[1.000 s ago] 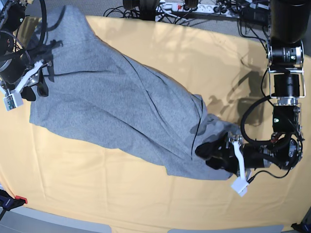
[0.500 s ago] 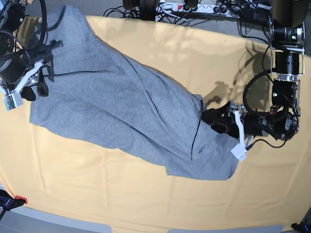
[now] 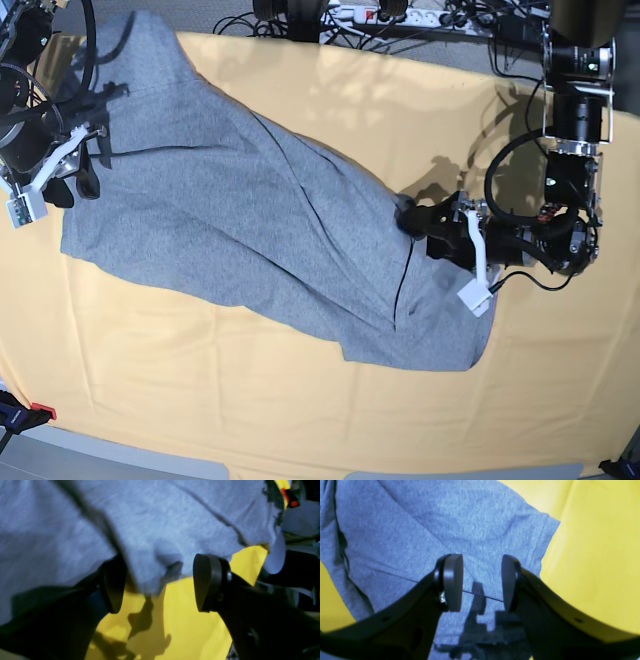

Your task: Layout the t-shirt on the table in an organized manner, then fold the t-shirt properly

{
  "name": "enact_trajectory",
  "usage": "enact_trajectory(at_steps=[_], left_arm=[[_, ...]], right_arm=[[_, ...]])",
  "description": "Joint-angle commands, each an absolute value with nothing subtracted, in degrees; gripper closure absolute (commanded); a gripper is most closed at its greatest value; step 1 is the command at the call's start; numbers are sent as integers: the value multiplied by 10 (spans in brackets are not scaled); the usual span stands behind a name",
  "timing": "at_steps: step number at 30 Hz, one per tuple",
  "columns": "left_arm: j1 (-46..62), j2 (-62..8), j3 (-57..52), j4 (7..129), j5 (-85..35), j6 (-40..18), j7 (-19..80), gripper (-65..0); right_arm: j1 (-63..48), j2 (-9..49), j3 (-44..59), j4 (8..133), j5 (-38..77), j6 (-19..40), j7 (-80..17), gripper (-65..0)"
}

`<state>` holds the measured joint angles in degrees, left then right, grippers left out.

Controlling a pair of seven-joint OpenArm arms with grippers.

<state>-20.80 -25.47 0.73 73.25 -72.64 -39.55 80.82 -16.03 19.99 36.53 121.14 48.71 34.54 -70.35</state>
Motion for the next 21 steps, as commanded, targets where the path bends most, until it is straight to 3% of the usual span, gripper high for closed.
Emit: enact_trajectory(at_steps=[1, 9, 11, 15, 16, 21], left_arm=[[-222, -253, 3, 741, -740, -400, 800, -434], [-223, -217, 3, 741, -740, -400, 800, -414], [-223, -218, 3, 741, -736, -400, 797, -332], [-225, -218, 3, 741, -673, -400, 760, -36], [-225, -218, 3, 741, -659, -400, 751, 0], [-229, -218, 3, 741, -649, -400, 741, 0]], right_arm=[[-156, 209, 369, 1221, 498, 345, -692, -274], [-156, 209, 369, 1221, 497, 346, -694, -274], [-156, 209, 369, 1221, 497, 345, -695, -274], [-156, 209, 369, 1221, 497, 346, -695, -271], [-156, 209, 369, 1221, 497, 346, -695, -271], [-156, 209, 369, 1221, 497, 346, -697, -272]])
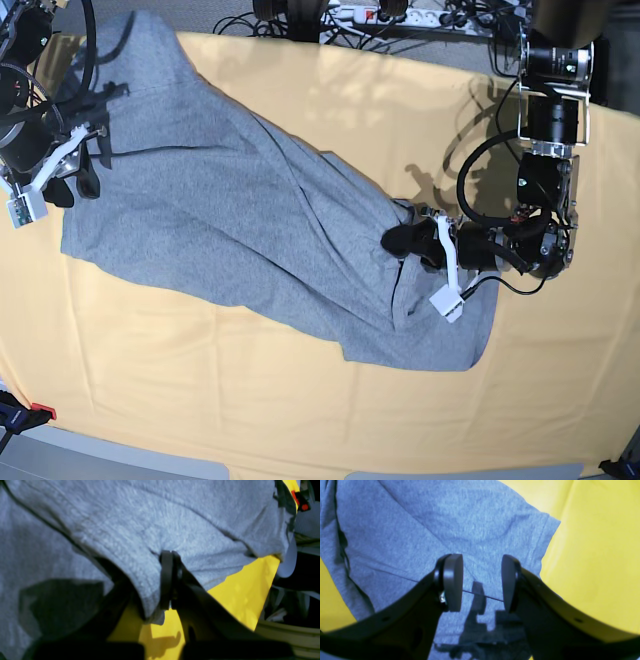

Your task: Layout the t-shirt on the table in an organized manner, then fold the t-shirt properly

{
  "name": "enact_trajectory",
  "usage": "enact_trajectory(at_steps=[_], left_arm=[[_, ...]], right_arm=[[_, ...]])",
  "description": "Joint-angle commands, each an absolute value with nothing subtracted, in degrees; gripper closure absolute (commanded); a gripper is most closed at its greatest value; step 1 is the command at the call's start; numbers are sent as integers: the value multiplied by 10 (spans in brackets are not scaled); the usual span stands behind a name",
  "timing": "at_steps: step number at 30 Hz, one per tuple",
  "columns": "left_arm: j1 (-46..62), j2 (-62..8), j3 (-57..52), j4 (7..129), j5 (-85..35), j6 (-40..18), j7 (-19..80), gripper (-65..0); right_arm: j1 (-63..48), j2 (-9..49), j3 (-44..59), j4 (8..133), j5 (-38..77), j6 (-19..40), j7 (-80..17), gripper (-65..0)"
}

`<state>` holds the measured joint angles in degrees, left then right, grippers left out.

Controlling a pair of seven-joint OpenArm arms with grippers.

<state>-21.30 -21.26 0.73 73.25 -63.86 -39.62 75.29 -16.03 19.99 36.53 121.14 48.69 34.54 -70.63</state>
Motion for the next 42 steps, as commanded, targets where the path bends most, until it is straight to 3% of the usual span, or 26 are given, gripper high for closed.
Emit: enact_trajectory(at_steps=[1, 4, 9, 10, 12, 23, 28, 36, 37, 39, 40, 42], left_arm=[[-230, -218, 3, 741, -649, -400, 741, 0], [-230, -218, 3, 741, -649, -400, 741, -14], [-230, -218, 3, 741, -649, -400, 740, -314], [-230, -218, 3, 741, -649, -400, 738, -354], [-230, -218, 2, 741, -649, -400, 736, -375], [-230, -218, -68, 741, -570, -388, 686, -370], [-225, -209, -68, 741, -572, -388, 691, -262], [-222, -183, -68, 741, -566, -390, 692, -248], [-222, -181, -68, 741, -558, -390, 692, -199], [-222, -180, -68, 741, -543, -390, 690, -38], [-222, -181, -68, 741, -541, -390, 690, 0], [-224, -183, -68, 741, -543, -390, 690, 0]], right_arm=[[-156, 209, 369, 1221, 497, 346, -697, -271], [-156, 209, 369, 1221, 497, 346, -697, -271], [-156, 209, 369, 1221, 497, 346, -697, -272], [-156, 209, 369, 1221, 497, 346, -697, -272], [-156, 209, 369, 1221, 497, 346, -698, -271], [-156, 209, 369, 1221, 497, 345, -697, -271], [-156, 209, 369, 1221, 497, 345, -697, -271], [-156, 209, 369, 1221, 497, 345, -697, -271], [-156, 209, 369, 1221, 497, 345, -697, -271], [-156, 209, 369, 1221, 497, 345, -697, -271], [-156, 209, 369, 1221, 497, 345, -697, -271], [-156, 209, 369, 1221, 497, 345, -697, -271]])
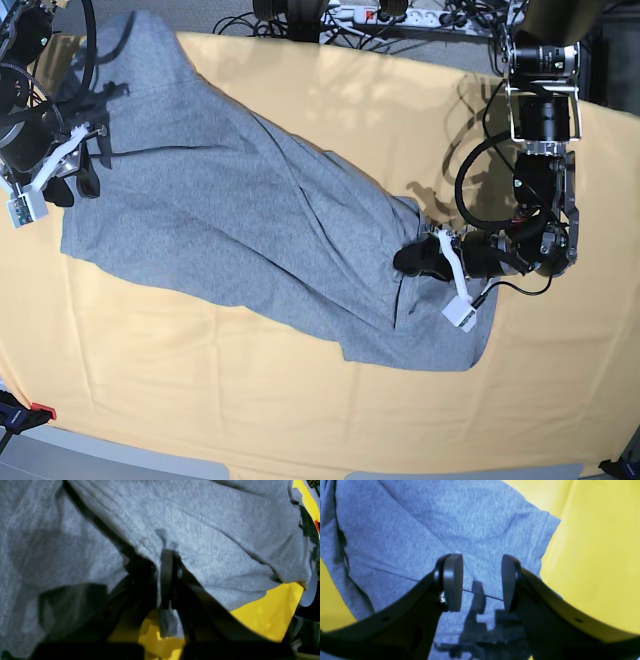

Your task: Layout the t-shirt on the table in an organized manner, then fold the t-shirt properly

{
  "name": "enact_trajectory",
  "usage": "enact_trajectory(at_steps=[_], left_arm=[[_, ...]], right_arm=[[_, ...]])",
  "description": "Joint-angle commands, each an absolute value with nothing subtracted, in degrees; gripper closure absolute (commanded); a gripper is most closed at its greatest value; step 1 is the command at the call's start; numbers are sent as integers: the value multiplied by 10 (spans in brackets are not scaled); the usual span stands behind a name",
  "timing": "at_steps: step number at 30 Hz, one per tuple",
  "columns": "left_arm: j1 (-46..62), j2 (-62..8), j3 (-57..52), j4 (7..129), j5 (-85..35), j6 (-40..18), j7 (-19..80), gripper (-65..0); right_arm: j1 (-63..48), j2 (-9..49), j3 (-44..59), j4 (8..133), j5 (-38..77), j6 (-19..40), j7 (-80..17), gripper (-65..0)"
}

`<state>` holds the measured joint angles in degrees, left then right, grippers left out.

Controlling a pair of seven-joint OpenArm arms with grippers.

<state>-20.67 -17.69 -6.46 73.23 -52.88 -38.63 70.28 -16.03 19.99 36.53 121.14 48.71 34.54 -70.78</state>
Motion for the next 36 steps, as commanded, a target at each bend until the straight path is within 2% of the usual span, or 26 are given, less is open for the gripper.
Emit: enact_trajectory(at_steps=[1, 4, 8, 12, 19, 29, 36], left_arm=[[-226, -183, -68, 741, -547, -390, 693, 0], [-237, -188, -69, 741, -601, -390, 726, 0], [-258, -200, -69, 741, -728, -400, 800, 0], [-271, -213, -69, 742, -849, -400, 800, 0], [-273, -250, -69, 749, -850, -400, 800, 0], [-266, -311, -51, 809, -850, -394, 800, 0], [-175, -319, -46, 918, -850, -400, 800, 0]], right_arm=[[-156, 209, 369, 1221, 497, 346, -697, -271], [-156, 209, 369, 1221, 497, 346, -697, -271], [-156, 210, 369, 1221, 500, 346, -708, -271], [-157, 217, 369, 1221, 547, 364, -745, -271], [-157, 262, 369, 1221, 585, 371, -760, -272], [-183, 267, 369, 1221, 618, 369, -775, -272], [-188, 267, 369, 1221, 615, 368, -778, -272]])
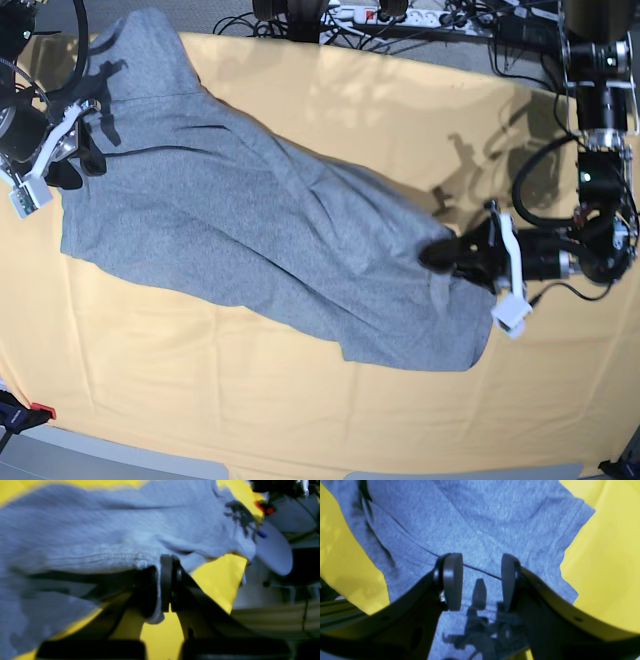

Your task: Layout the t-shirt on the table in an organized manner, then fold the t-shirt properly

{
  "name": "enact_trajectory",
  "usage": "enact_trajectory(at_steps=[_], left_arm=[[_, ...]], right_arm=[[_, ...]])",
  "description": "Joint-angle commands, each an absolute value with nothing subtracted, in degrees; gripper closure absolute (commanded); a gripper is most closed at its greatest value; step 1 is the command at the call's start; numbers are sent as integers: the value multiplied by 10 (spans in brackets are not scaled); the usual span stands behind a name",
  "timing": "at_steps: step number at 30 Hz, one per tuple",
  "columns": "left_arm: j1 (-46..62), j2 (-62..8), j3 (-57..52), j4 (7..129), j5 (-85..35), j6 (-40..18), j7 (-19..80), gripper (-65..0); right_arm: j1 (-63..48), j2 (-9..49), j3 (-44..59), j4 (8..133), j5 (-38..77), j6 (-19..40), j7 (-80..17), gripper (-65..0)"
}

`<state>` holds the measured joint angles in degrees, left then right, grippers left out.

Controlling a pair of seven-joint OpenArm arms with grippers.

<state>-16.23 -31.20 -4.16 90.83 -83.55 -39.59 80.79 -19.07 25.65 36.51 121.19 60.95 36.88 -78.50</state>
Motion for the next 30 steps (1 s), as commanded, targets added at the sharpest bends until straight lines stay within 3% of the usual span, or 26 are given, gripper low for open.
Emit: enact_trajectory(at_steps=[1, 14, 20, 27, 30], left_arm=[[-156, -320, -46, 938, -850, -400, 800, 0], [3, -422, -46, 1111, -850, -400, 800, 0], [14, -472, -46, 1135, -850, -400, 800, 0], [14, -523, -46, 1135, -850, -400, 800, 0], [14, -532, -47, 1135, -850, -400, 800, 0]], right_arm=[[-189, 267, 371, 1221, 615, 365, -782, -272], [-327, 258, 568, 1221, 710, 380, -800, -272], [-393, 198, 595, 1221, 727, 390, -800, -272], [-391, 106, 595, 1217, 701, 390, -766, -273], [-383, 76, 595, 1210, 673, 387, -741, -317]])
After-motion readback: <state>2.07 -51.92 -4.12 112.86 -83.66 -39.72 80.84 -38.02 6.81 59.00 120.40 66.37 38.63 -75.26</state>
